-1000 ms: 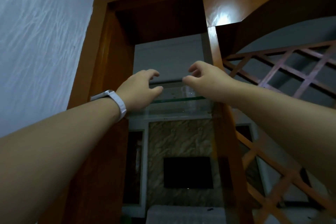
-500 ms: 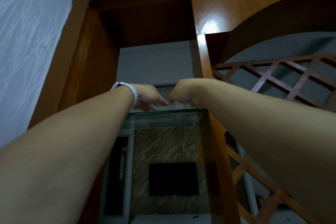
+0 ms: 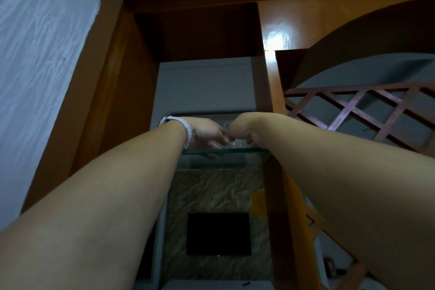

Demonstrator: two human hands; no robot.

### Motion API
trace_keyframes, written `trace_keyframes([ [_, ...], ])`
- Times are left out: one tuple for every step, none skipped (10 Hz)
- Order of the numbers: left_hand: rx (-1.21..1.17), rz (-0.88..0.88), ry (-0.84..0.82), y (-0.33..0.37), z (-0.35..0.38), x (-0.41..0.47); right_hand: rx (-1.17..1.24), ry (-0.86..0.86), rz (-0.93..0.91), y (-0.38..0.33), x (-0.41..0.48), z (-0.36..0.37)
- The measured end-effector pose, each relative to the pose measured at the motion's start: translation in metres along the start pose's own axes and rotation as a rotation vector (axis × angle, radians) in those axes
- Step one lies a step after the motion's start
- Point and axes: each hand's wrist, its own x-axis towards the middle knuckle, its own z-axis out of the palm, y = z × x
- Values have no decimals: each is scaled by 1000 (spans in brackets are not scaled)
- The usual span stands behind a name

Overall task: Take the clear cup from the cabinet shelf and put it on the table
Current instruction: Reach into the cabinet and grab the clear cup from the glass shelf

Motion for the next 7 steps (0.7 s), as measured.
trace_keyframes([
  [-29, 7, 37, -1, -1, -2, 102, 33, 32, 1, -7, -1],
  [9, 34, 108, 3, 2, -10, 104, 45, 2, 1, -3, -1],
  [-73, 80, 175, 5, 5, -16, 176, 70, 48, 2, 3, 0],
  [-116, 118, 229, 5, 6, -24, 281, 129, 0, 3, 5, -1],
  [-170, 129, 245, 5, 7, -42, 365, 171, 22, 4, 3, -1],
  [-201, 143, 255, 7, 8, -62, 487, 177, 30, 5, -8, -1],
  [-253, 194, 296, 10, 9, -79, 646, 158, -53, 10, -24, -1],
])
